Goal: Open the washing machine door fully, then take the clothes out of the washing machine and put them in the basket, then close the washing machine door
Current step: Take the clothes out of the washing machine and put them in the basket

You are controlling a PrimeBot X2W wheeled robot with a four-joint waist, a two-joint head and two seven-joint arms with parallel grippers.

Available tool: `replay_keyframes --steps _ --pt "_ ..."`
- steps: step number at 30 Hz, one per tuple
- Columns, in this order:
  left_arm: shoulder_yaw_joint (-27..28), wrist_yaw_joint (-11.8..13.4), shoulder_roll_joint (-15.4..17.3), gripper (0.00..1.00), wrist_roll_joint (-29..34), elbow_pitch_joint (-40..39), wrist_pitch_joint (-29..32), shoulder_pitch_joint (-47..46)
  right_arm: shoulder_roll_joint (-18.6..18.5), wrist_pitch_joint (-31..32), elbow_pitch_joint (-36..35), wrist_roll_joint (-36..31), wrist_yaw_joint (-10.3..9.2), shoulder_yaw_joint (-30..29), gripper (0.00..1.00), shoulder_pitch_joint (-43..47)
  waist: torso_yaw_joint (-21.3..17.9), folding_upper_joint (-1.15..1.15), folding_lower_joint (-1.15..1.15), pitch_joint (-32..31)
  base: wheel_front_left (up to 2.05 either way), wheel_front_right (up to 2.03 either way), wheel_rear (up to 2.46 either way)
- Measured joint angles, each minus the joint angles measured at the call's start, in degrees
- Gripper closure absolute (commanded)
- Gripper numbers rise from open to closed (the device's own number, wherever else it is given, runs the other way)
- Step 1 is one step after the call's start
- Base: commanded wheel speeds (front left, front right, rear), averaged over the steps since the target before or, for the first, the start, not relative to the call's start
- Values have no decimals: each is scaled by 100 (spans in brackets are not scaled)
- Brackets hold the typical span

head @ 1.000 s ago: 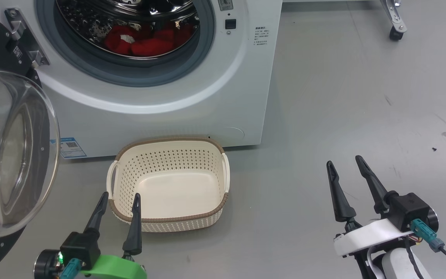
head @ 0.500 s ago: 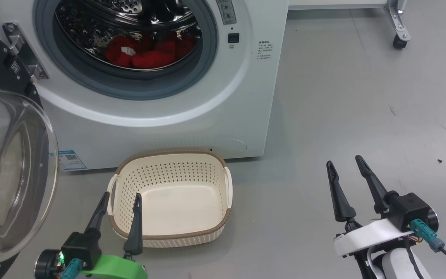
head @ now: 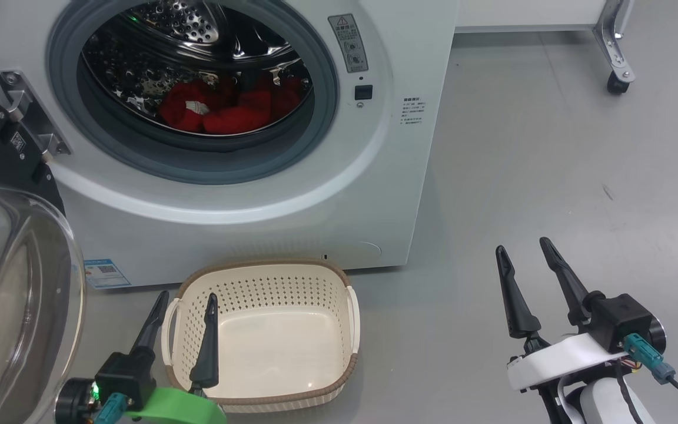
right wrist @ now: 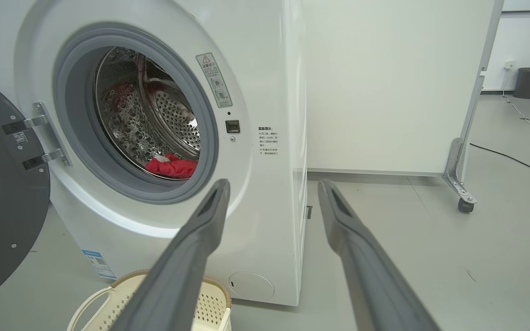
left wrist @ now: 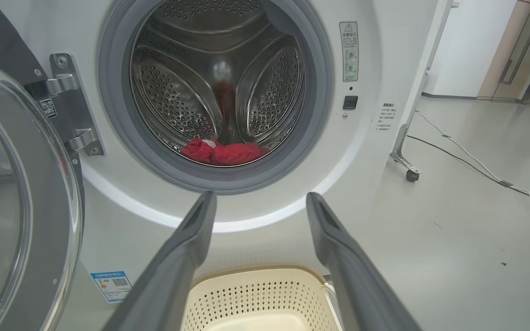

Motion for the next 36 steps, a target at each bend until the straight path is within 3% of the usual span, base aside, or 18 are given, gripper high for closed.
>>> replay_keyframes --steps 36 --pt "-52 45 5 0 26 -65 3 -5 0 0 -40 -13 0 -14 0 59 105 0 0 231 17 -17 0"
